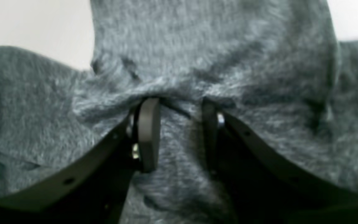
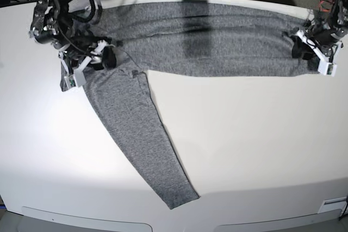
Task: Fold the T-shirt properly
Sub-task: 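Lay the folded edge down with both grippers and release, then move the right gripper to the extended sleeve and grasp its cuff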
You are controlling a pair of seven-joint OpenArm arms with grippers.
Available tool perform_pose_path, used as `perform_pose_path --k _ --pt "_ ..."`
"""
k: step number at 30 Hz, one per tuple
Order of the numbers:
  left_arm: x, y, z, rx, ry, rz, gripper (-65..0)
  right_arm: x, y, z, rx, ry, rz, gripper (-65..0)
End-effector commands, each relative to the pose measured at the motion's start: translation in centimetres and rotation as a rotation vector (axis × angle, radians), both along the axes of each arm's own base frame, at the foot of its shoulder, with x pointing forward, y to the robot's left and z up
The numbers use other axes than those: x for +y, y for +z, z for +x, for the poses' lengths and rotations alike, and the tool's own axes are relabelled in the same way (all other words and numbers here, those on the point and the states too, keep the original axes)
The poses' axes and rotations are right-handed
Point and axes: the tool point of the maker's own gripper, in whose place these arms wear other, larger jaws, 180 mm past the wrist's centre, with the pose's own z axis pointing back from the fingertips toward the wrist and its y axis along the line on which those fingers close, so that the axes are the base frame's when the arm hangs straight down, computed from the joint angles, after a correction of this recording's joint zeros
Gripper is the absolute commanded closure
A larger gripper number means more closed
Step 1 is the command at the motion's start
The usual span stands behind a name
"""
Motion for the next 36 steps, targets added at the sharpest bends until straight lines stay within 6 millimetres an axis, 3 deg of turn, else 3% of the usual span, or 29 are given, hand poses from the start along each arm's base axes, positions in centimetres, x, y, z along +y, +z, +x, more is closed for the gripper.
perform_pose_path --k 1,6,11,14,23,29,36 --pt "1.1 -1.3 -1.1 0.078 0.003 0.04 -19.1 -1.0 -0.7 -0.1 0.037 0.003 -0.053 -23.1" --pt "1.1 -2.0 -0.2 0.083 0.014 0.008 -19.1 -1.4 -1.0 1.5 0.037 -0.015 -0.054 -23.1" --pt "1.0 -0.7 2.3 0.029 0.012 0.006 -18.9 -1.6 0.2 3.7 -0.014 -0.017 -0.066 -23.1" --pt "1.0 -0.1 3.5 0.017 0.009 0.008 -18.9 -1.6 0.4 4.0 -0.017 -0.015 -0.072 -23.1" --pt "0.7 -0.2 3.0 0.052 0.004 -0.013 -19.0 -0.8 1.3 4.3 -0.041 -0.021 0.001 -23.1" --pt "0.3 1.0 3.8 0.018 -0.017 -0.002 -19.0 0.2 5.3 5.9 -0.151 0.01 0.018 -23.1" --pt "-0.2 2.2 4.4 -0.007 -0.043 0.012 -19.0 0.8 10.9 10.5 -0.324 0.024 0.015 -23.1"
